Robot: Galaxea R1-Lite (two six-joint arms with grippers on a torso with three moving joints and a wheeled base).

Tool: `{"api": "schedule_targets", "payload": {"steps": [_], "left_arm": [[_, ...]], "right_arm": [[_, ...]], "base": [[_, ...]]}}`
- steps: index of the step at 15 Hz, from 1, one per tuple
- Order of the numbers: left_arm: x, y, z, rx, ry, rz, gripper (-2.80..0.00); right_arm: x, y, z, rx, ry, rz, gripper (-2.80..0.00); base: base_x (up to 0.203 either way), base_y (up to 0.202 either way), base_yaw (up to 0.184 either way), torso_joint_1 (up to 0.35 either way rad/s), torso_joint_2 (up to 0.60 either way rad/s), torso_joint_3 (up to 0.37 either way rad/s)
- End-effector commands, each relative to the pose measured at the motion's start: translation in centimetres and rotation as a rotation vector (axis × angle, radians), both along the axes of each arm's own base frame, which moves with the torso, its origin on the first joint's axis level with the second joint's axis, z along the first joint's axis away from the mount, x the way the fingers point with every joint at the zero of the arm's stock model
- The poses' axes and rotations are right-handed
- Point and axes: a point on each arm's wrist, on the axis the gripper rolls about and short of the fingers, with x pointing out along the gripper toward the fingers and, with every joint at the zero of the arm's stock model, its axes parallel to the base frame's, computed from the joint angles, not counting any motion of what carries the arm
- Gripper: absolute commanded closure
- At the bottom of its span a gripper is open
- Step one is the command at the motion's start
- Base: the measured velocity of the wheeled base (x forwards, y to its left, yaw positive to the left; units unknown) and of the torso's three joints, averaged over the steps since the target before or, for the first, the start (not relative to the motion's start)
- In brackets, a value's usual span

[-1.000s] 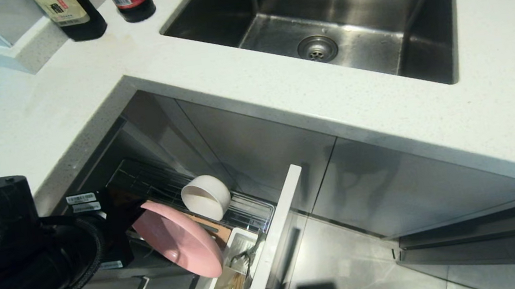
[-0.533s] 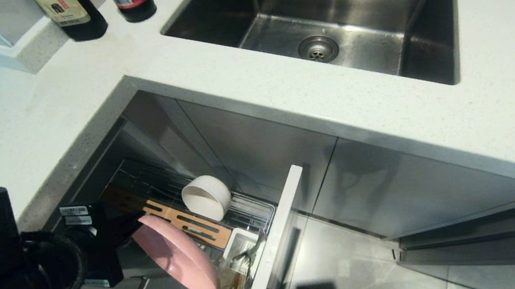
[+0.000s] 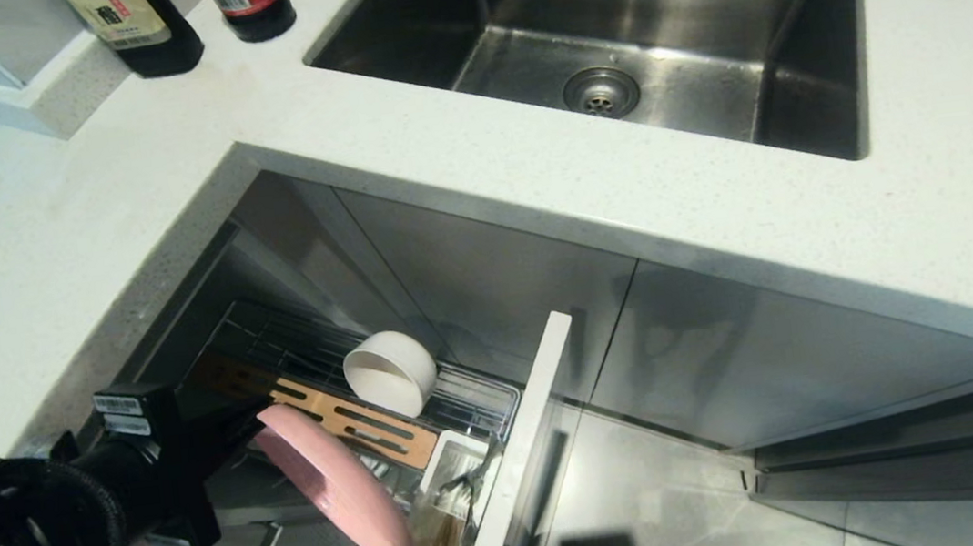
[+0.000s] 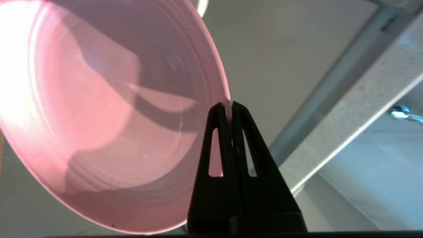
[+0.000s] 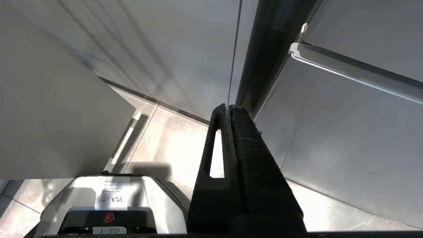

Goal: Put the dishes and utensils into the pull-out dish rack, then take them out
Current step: Pick up the plate and place it in the cupboard

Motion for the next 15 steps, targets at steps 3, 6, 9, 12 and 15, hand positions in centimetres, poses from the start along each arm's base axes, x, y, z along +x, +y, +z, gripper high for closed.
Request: {"api": "schedule_targets", "payload": {"steps": [3,6,9,12,15], "left_arm": [[1.2,0.8,-0.7,-0.010,0.005,0.066,0.00],[2.0,1.4,-1.3,-0.019,-0.005,0.094,0.00],[2.1,2.2,-1.6,-0.039,-0.005,0.078,0.00],[2.3,2.2,-2.3,-0.033,0.029,0.077,0.00],[2.2,2.2,-2.1,-0.036,0.017,0.073,0.00]], "right_arm": [[0.0,0.0,0.0,0.000,0.002,0.001,0.00],[0.0,0.0,0.0,0.000,0.002,0.001,0.00],[0.0,0.0,0.0,0.000,0.002,0.001,0.00],[0.0,0.0,0.0,0.000,0.002,0.001,0.00],[0.0,0.0,0.0,0.000,0.002,0.001,0.00]], "base": [[0.000,0.000,0.000,0.000,0.00,0.000],[0.000,0.000,0.000,0.000,0.00,0.000],[0.000,0.000,0.000,0.000,0.00,0.000],[0.000,0.000,0.000,0.000,0.00,0.000],[0.000,0.000,0.000,0.000,0.00,0.000]]}}
